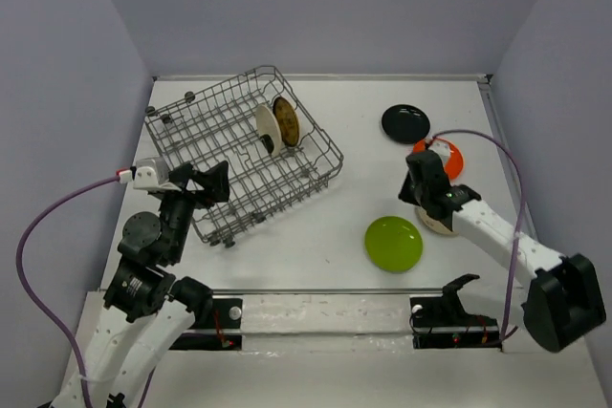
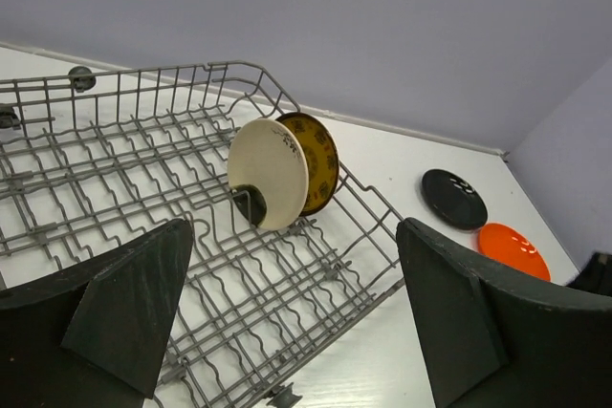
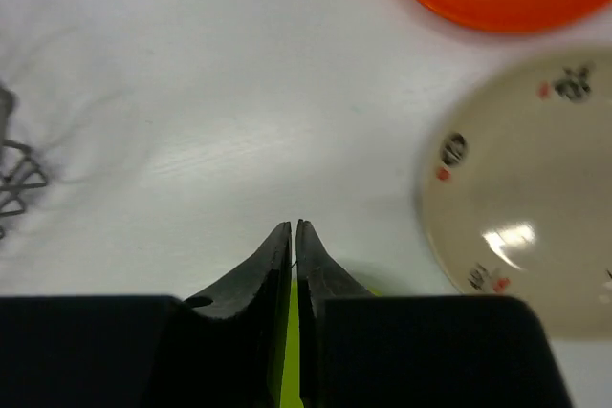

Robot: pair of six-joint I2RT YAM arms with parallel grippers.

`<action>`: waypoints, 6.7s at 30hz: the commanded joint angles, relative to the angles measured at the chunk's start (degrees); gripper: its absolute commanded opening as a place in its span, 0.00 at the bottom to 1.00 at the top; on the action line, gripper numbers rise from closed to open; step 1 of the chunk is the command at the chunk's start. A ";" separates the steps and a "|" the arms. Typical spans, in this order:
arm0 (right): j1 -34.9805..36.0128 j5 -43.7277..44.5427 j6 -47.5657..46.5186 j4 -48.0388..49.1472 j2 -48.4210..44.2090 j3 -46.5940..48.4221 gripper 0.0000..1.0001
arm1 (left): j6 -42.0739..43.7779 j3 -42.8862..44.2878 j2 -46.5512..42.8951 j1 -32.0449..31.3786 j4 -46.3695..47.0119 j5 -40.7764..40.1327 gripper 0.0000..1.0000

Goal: Load the plates into the dish rack

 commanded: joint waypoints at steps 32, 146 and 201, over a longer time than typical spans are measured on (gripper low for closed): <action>-11.99 -13.59 19.49 -18.72 -7.96 -14.11 0.86 | 0.41 1.88 -5.93 -2.16 2.29 -1.26 0.99; 28.44 42.65 -34.74 2.29 78.61 93.21 0.14 | -4.60 4.17 -0.83 -1.28 -2.55 -19.72 0.99; -47.50 -46.81 -8.97 14.16 50.37 44.94 0.46 | -0.47 2.59 1.90 0.48 1.14 -8.03 0.99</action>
